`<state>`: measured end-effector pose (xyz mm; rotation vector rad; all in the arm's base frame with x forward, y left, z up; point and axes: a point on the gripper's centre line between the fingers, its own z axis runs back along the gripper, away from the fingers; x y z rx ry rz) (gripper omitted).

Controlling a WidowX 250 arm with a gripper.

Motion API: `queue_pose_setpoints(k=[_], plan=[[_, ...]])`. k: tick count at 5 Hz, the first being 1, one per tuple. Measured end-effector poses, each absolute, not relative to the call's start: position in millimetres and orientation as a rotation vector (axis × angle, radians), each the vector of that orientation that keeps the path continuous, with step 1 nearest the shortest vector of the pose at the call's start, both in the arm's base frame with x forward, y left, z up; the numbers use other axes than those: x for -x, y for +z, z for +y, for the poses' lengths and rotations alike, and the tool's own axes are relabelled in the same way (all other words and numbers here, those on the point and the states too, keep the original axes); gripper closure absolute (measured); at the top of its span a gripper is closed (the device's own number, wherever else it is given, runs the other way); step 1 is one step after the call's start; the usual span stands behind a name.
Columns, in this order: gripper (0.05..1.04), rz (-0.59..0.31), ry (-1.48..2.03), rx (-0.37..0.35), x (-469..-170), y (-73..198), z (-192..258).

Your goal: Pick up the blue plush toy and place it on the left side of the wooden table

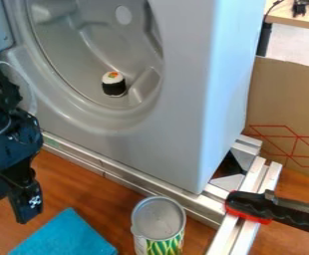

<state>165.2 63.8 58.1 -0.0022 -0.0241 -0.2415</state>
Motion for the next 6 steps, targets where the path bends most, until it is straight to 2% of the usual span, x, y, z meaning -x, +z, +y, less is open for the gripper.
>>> queue_pose_setpoints(k=[1,2,3,6], plan=[[0.083,-0.016,-0.243,0.010,-162.4,55.0,61.1],[0.083,-0.081,-0.344,0.035,-165.5,57.4,27.2],[0.083,-0.069,-0.476,0.107,-165.3,47.6,-15.4],[0.083,-0.026,-0.721,0.152,-166.8,40.9,-82.6]])
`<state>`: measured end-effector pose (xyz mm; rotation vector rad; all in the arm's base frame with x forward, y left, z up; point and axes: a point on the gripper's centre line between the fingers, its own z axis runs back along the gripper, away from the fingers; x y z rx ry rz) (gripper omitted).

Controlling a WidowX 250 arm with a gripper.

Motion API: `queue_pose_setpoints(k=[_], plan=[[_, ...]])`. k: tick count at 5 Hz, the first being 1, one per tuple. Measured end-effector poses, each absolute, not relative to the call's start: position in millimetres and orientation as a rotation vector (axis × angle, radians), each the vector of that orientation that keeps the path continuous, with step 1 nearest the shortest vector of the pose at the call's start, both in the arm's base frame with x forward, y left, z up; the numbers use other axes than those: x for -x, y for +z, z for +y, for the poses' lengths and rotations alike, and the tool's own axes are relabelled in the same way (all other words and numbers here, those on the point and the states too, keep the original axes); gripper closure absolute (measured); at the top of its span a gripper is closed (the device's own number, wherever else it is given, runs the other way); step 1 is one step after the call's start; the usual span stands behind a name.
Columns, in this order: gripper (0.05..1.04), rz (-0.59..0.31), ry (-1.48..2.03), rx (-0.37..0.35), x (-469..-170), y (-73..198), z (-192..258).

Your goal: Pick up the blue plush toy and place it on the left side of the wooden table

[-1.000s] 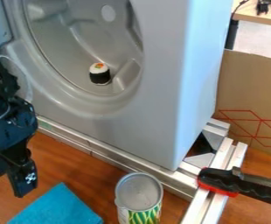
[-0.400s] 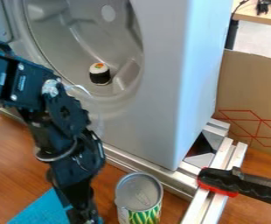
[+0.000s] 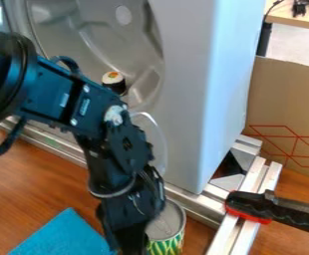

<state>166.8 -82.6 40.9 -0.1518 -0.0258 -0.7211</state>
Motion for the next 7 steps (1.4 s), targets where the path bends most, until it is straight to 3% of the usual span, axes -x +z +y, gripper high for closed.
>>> queue_pose_setpoints(k=[2,3,5,7], plan=[[0.083,0.004,-0.742,0.166,-163.8,22.7,-104.8],[0.083,0.055,-0.745,0.104,-161.1,11.3,-106.4],[0.122,0.090,-0.748,0.060,-158.1,2.8,-97.6],[0.690,0.100,-0.711,0.067,-158.2,0.6,-82.6]])
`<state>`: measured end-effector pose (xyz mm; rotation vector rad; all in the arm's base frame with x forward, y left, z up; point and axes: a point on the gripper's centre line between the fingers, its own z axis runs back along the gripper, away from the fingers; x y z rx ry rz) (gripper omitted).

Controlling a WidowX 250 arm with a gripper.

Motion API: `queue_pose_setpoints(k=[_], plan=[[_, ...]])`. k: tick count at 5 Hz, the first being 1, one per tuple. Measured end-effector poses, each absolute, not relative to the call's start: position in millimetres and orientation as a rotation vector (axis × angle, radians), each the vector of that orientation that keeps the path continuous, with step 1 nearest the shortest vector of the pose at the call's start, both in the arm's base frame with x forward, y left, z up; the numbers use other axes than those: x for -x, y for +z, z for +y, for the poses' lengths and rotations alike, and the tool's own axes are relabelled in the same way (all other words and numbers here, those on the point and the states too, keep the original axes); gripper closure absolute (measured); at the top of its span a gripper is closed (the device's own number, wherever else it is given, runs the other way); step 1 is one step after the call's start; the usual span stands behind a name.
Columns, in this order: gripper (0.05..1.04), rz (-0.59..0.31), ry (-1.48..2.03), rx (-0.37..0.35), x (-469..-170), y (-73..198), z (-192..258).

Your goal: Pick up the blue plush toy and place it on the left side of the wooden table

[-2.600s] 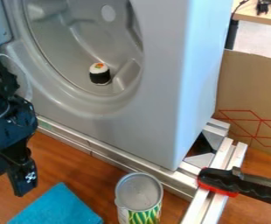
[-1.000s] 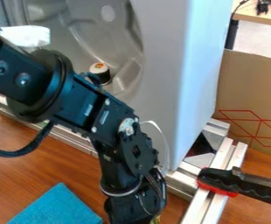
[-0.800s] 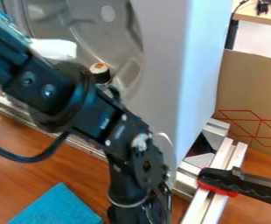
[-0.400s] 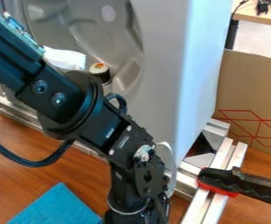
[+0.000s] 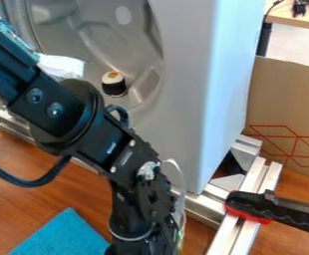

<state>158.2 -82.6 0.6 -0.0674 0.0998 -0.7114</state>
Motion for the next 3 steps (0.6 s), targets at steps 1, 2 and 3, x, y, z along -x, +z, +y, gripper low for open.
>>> queue_pose_setpoints(k=[1,2,3], plan=[[0.848,0.068,-0.711,0.094,-157.2,6.1,-81.0],[0.900,-0.006,-0.694,0.158,-157.0,15.2,-77.2],[0.917,-0.072,-0.644,0.186,-153.9,34.7,-69.5]])
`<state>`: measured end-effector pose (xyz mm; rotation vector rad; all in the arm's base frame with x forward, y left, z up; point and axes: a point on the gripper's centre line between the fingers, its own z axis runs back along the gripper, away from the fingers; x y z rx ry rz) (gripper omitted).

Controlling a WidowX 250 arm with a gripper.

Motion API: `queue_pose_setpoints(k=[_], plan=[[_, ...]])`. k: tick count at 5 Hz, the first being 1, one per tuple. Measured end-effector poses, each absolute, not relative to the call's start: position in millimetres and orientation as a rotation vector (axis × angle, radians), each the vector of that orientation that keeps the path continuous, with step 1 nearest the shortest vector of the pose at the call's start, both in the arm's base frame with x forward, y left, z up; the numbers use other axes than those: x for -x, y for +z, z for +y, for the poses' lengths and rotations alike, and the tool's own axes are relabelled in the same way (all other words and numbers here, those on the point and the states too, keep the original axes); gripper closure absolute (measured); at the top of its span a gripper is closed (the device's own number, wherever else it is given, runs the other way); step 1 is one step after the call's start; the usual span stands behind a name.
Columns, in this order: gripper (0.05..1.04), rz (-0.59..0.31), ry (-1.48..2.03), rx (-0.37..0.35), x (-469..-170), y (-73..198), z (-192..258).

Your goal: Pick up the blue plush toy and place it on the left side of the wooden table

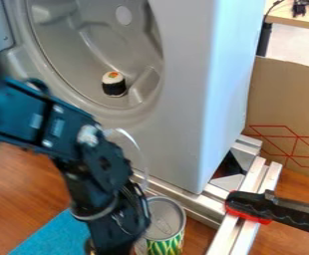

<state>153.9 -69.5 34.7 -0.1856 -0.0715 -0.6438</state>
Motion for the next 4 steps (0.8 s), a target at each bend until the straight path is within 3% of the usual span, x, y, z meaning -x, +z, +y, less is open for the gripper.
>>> queue_pose_setpoints(k=[1,2,3,4], plan=[[0.917,-0.179,-0.564,0.187,-151.1,73.1,-44.4],[0.917,-0.267,-0.505,0.208,-155.1,85.5,-22.7],[0.917,-0.353,-0.402,0.143,-166.4,93.4,16.4],[0.917,-0.362,-0.242,0.055,-178.9,84.8,61.0]])
